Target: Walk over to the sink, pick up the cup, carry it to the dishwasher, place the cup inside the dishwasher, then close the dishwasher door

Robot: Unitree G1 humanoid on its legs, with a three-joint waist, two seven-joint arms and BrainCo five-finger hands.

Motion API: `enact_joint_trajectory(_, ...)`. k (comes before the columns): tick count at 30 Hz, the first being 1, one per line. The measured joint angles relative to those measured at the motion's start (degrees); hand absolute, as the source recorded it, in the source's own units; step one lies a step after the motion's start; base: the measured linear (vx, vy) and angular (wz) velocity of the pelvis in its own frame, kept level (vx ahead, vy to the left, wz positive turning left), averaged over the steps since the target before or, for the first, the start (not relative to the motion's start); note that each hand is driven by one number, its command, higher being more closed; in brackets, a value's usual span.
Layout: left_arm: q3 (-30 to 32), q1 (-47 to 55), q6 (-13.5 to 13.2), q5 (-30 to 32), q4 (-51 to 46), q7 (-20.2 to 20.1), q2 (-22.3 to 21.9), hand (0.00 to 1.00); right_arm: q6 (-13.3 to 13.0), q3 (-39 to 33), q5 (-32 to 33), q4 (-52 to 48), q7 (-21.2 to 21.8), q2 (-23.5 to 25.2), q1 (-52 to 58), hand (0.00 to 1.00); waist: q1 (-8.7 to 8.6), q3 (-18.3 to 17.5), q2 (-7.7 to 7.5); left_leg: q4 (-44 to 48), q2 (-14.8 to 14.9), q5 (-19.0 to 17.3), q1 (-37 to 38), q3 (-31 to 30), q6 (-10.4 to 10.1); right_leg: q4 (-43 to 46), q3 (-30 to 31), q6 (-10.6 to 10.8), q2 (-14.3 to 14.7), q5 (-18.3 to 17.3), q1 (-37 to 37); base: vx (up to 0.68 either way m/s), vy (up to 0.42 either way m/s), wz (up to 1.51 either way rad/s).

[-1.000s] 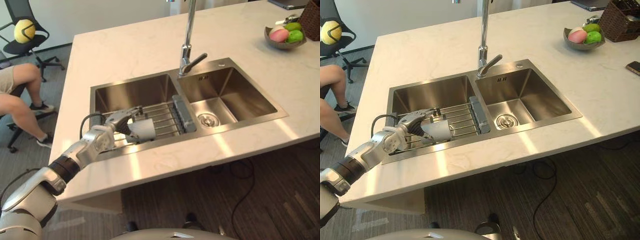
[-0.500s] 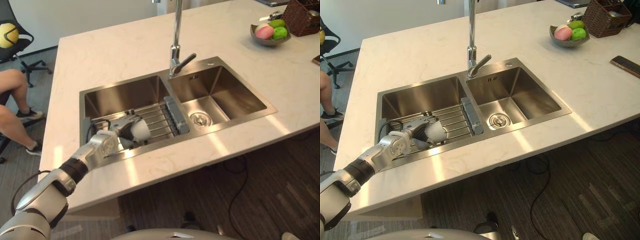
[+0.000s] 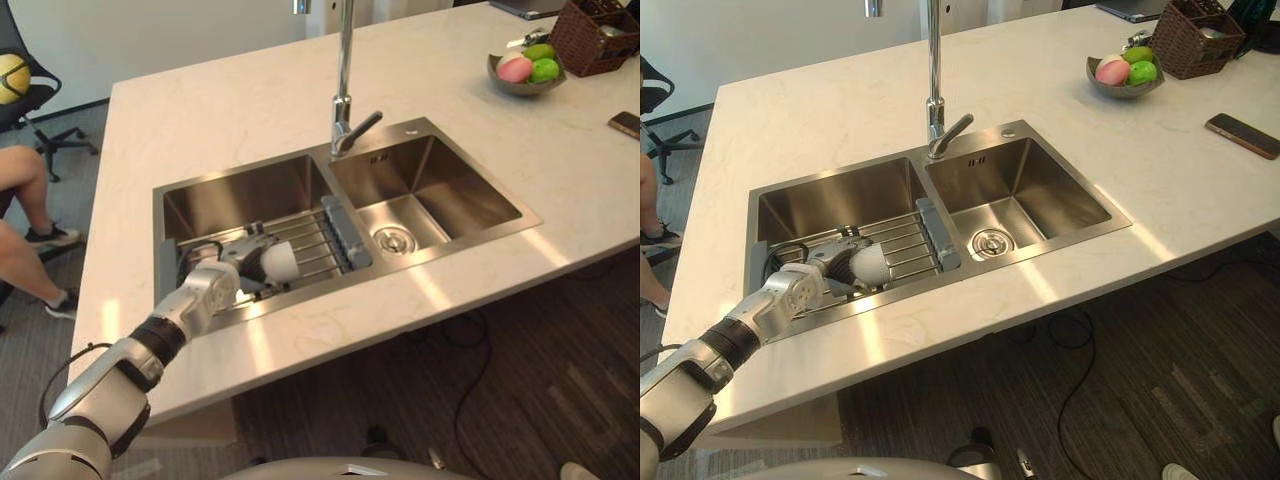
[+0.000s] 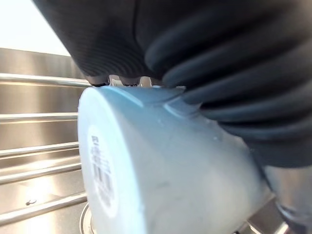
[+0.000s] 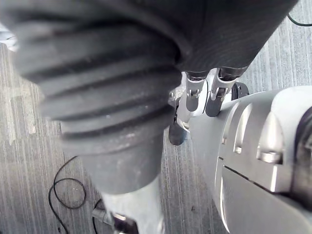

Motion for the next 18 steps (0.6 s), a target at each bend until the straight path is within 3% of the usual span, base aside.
enact_joint_trajectory(5, 1.1, -0.3, -0.1, 0.0, 0.3, -1.9, -0.3, 1.00, -0.8, 2.0, 0.0, 0.0, -1.1, -0.1, 0.0, 0.00, 0.00, 0.0, 0.01, 0.0, 0.0, 0.0, -0.1, -0.2, 0.0, 0.0, -0.2, 0.2, 0.0, -0.1, 0.0, 0.00, -0.007, 0.02)
enact_joint_trajectory(12, 0.3, -0.7, -2.0, -0.1, 0.6, -1.3, -0.4, 1.00, -1.2, 5.1, 1.2, 0.0, -1.3, -1.0, 0.0, 0.00, -0.20, 0.0, 0.04, 0.0, 0.0, 0.0, -0.4, -0.6, -0.1, 0.0, -0.7, 0.4, 0.0, -0.3, 0.1, 0.00, -0.005, 0.02)
enact_joint_trajectory(15, -1.3, -0.9, -3.7, -0.1, 0.7, 1.6, -0.4, 1.00, -1.2, 6.3, 1.5, 0.0, -1.6, -1.1, 0.0, 0.00, -0.54, -0.1, 0.20, 0.0, 0.0, 0.0, -0.7, -1.3, -0.1, 0.0, -1.4, 0.5, 0.0, -0.3, 0.1, -0.01, -0.011, 0.09)
enact_joint_trajectory(18, -4.1, -0.8, -8.9, -0.1, 0.7, 6.4, 0.4, 1.00, -1.3, 6.6, 1.5, 0.1, -1.8, -1.1, 0.0, 0.00, -0.57, -0.2, 0.40, 0.1, 0.0, 0.1, -1.2, -1.9, -0.1, 0.0, -1.9, 0.5, 0.0, -0.4, 0.0, -0.01, -0.022, 0.11)
